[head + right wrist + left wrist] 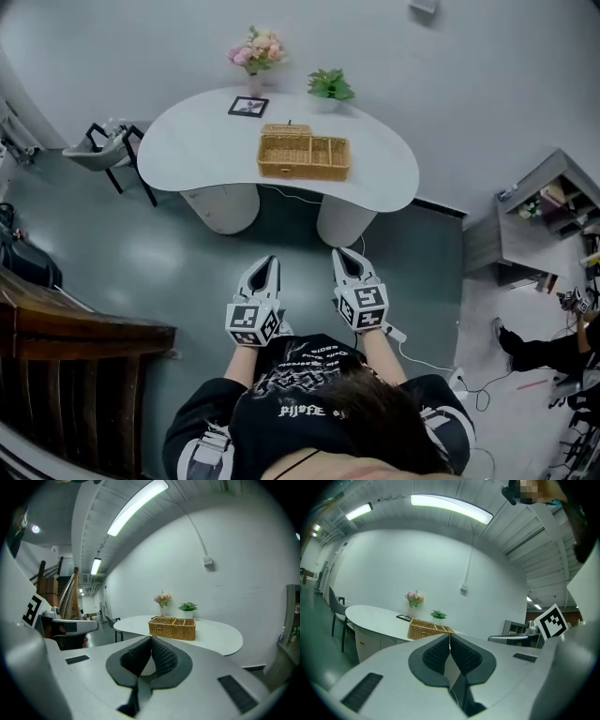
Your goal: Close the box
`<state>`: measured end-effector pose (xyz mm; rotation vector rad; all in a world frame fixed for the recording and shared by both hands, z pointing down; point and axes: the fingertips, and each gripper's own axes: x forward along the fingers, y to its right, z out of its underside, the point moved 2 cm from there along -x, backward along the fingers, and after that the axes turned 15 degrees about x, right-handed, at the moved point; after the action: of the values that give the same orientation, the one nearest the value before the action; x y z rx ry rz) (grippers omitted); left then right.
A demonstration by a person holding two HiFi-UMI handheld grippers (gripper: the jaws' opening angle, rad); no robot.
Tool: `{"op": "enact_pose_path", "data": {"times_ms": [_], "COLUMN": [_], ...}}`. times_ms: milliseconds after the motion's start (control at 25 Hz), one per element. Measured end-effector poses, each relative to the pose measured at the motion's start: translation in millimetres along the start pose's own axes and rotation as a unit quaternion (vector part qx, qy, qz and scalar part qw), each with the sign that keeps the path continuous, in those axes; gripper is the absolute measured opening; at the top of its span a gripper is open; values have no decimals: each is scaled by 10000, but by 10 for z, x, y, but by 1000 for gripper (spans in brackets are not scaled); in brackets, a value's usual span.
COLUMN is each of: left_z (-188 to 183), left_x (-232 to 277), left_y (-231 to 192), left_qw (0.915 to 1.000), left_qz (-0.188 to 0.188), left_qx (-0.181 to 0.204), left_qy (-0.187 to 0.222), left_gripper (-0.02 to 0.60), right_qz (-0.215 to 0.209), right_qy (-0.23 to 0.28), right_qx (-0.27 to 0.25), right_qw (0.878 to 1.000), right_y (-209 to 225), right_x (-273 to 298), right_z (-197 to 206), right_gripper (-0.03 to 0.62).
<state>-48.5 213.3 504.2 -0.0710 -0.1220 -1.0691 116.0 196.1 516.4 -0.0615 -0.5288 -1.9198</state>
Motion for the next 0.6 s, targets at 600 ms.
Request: {"op": "enact_pose_path", "data": {"times_ms": [600], "left_z": [-36], "left_x": [256], "left_y": [-573], "left_qw": [9985], "left_qz": [536], "left_qx": [150], "left_qy": [-7], "left_gripper": [26], "right_qz": [285], "right_qy": [10], "right_qx": [70], "right_qw": [9996], "right_y": [-191], "right_x": [608], "right_z": [-109], "right_gripper": [25]}}
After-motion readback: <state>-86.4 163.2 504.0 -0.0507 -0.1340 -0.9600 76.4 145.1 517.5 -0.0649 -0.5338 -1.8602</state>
